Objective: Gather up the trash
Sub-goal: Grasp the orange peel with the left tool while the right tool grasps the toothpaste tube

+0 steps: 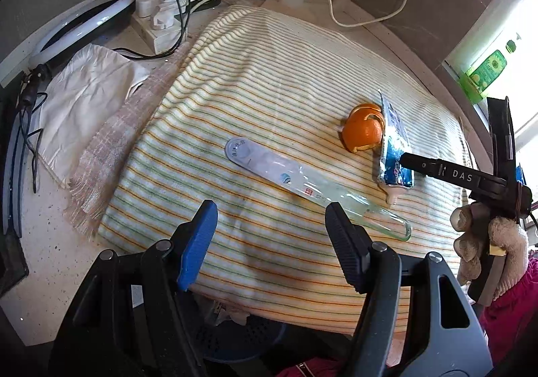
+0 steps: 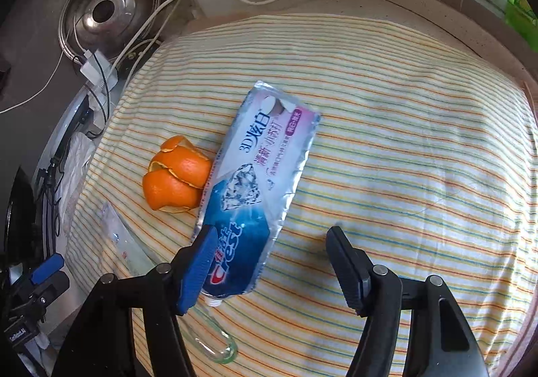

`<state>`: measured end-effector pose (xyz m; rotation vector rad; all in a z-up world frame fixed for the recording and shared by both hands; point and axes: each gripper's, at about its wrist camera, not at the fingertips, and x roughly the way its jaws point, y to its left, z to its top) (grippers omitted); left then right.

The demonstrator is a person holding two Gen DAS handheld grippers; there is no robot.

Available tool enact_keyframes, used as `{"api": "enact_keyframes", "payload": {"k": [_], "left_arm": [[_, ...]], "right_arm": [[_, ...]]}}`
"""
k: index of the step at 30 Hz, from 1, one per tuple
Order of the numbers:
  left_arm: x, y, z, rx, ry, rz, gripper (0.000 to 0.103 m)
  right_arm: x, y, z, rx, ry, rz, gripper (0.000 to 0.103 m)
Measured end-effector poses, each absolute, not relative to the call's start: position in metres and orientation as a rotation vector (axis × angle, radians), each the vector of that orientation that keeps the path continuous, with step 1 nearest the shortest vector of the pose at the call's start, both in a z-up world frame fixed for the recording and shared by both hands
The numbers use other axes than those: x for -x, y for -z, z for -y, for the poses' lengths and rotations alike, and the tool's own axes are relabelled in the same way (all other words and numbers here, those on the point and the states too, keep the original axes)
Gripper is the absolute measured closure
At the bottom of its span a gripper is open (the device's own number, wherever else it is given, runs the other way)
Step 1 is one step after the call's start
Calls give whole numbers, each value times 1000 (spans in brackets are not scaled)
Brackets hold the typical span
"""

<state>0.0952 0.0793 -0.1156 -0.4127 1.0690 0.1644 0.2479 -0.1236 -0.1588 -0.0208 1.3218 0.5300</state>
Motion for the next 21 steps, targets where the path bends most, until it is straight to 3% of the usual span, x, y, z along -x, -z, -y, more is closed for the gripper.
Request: {"api": "enact_keyframes", "payload": {"k": [2,5,14,19,21], "left_arm": [[-102,116,-76,411,-160,-1070,35],[-109,114,-75,418,-156,-1065,35],[-111,111,-87,427,-185,-1055,35],[-111,111,-90,432,-188,-1055,35],[-114,111,-87,430,-176,-1055,35]], "right_arm": [[-251,156,131,-3,-523,-1319,35],[-252,152,139,-119,-574,-1324,19],[-237,163,93,80,-603,-1314,16],[-244,167,81,219,-535,-1285,21],[-252,165,94,212,-521,-1291,31]]}}
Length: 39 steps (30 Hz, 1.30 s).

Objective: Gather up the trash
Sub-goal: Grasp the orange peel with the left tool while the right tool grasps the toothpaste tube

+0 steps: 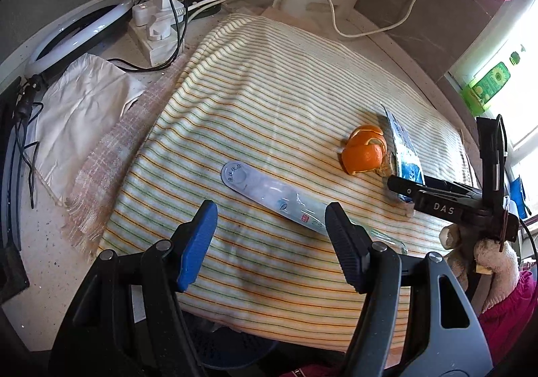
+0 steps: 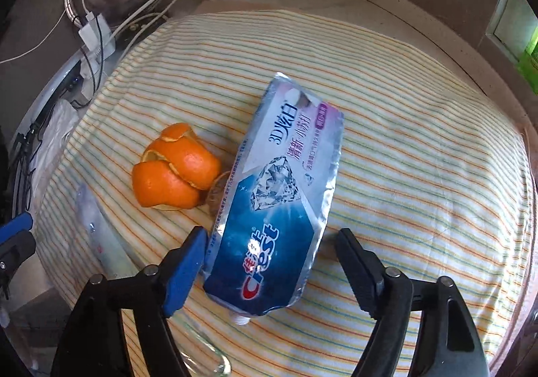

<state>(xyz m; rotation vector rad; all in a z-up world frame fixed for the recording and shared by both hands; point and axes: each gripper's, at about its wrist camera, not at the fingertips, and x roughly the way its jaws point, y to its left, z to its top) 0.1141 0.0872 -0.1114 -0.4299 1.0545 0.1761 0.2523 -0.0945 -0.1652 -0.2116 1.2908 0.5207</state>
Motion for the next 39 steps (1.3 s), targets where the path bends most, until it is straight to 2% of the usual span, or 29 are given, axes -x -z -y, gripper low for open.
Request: {"api": "enact_keyframes", "payload": {"k": [2,3,4,6,17,34,35,38,39], "left_arm": [[-119,113,-82,422,-161,-1057,35],[-124,114,-78,415,-153,-1063,35],[-128,116,-74,408,-143,-1068,35],[-138,120,-66,395,-125,-1082,35],[-198,137,-35,352,-54,-1130,35],[-235,155,-26,451,20,-1167,35],[-236,156,-26,457,24,-1167,35],[-237,160,-26,489,53,-1172,52],[-237,160,-26,502,58,-1173,53]], "right_arm": [[-260,164,109,169,-547,-1302,33],[-263,163,118,153,-550,-1307,43],[-264,162,125,149,-547,-1308,48],[-269,159,136,126,-556,-1312,48],[-268,155,148,102,-625,-1307,37],[-284,166,135,138,-643,-1318,37],[-284,166,136,137,-644,-1318,38],[-283,165,138,142,-638,-1313,46],[-284,165,139,139,-639,-1312,50]]}}
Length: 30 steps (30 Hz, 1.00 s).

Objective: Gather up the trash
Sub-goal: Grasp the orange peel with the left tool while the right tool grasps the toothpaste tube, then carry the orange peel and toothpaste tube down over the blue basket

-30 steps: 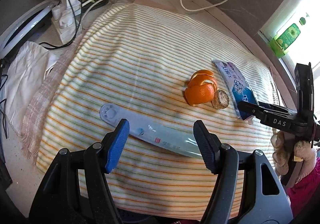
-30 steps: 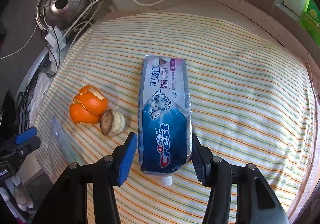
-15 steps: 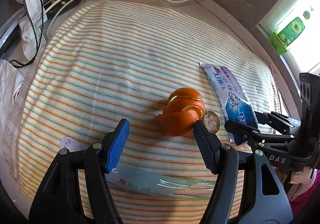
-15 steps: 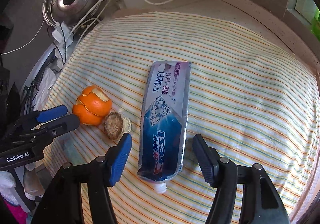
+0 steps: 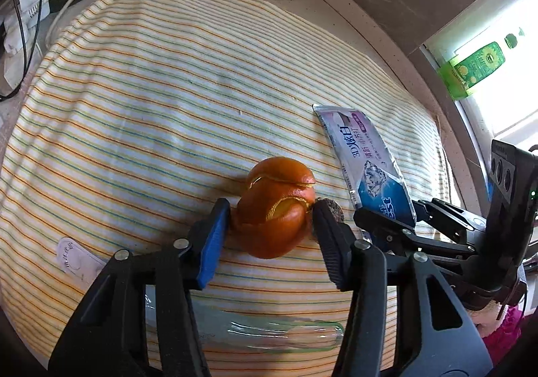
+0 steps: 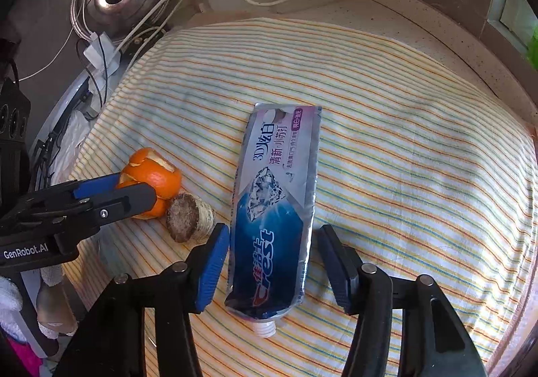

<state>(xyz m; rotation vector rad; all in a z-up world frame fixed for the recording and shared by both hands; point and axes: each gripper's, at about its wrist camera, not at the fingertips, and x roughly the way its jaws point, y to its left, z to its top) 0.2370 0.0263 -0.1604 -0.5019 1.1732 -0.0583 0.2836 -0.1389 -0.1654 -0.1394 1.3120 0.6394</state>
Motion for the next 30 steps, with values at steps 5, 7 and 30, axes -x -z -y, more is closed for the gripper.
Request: {"api": "enact_keyframes", "payload": {"k": [5,7,30], "left_arm": [[-237,157,-26,499,59,-1167,56],[-235,155,-26,490,57,-1161,57],[-163,114,-74,445,-22,-1056,58]], "right_arm": [[-286,165,146,109,-629,-1314,68],[-285,165,148,105,-623,-1312,76],[-246,129,181,-27,-585,-1224,101]]}}
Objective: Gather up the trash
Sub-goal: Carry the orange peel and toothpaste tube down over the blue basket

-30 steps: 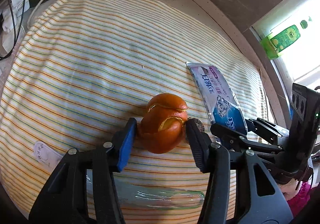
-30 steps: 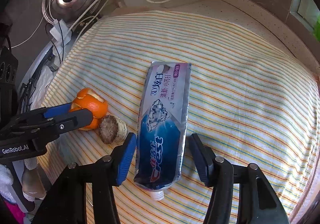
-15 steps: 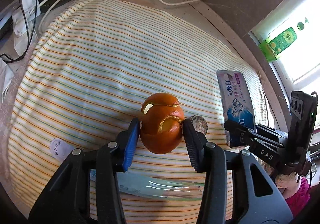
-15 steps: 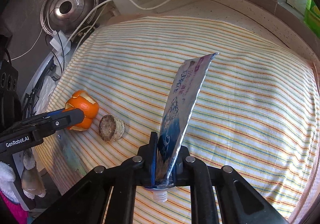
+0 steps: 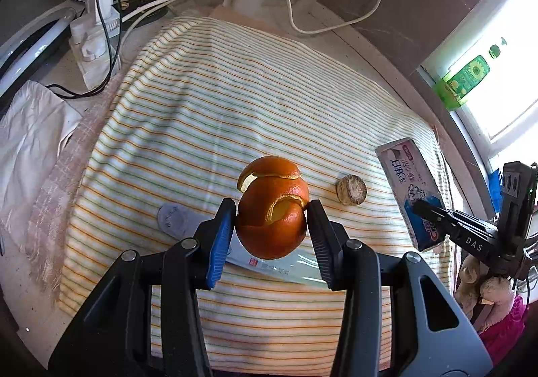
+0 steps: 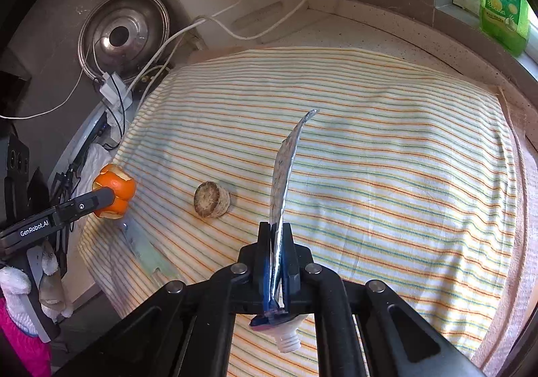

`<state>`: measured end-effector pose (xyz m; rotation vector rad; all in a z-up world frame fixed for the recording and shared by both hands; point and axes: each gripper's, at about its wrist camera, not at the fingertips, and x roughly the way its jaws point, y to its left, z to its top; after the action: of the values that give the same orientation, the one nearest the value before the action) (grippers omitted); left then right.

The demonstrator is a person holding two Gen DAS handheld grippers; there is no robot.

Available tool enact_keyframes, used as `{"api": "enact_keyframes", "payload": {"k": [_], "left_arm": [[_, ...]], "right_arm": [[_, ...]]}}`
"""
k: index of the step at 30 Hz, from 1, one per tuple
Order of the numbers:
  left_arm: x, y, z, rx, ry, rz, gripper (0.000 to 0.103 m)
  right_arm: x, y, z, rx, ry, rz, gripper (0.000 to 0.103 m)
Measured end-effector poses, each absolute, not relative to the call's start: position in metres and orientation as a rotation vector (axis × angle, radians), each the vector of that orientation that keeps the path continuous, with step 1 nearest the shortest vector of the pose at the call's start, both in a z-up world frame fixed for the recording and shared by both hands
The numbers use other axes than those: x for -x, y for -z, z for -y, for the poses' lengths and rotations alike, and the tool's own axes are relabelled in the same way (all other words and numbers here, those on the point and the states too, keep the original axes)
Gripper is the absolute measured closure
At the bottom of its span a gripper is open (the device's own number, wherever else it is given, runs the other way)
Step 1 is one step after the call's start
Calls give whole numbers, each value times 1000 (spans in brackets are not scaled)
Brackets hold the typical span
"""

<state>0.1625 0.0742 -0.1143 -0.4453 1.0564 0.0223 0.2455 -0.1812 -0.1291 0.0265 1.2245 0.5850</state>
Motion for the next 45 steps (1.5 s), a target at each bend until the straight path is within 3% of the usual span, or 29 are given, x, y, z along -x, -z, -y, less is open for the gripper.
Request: {"api": "enact_keyframes", "payload": {"k": [23,45], "left_arm": [[-33,108,-109,439,-24,-1037,58],[66,160,-134,482,-17,-1141,58]], "right_arm": [[-124,71,164,-128,-652,-1158,101],[1,90,106,-107,-743,-1248,101]]}}
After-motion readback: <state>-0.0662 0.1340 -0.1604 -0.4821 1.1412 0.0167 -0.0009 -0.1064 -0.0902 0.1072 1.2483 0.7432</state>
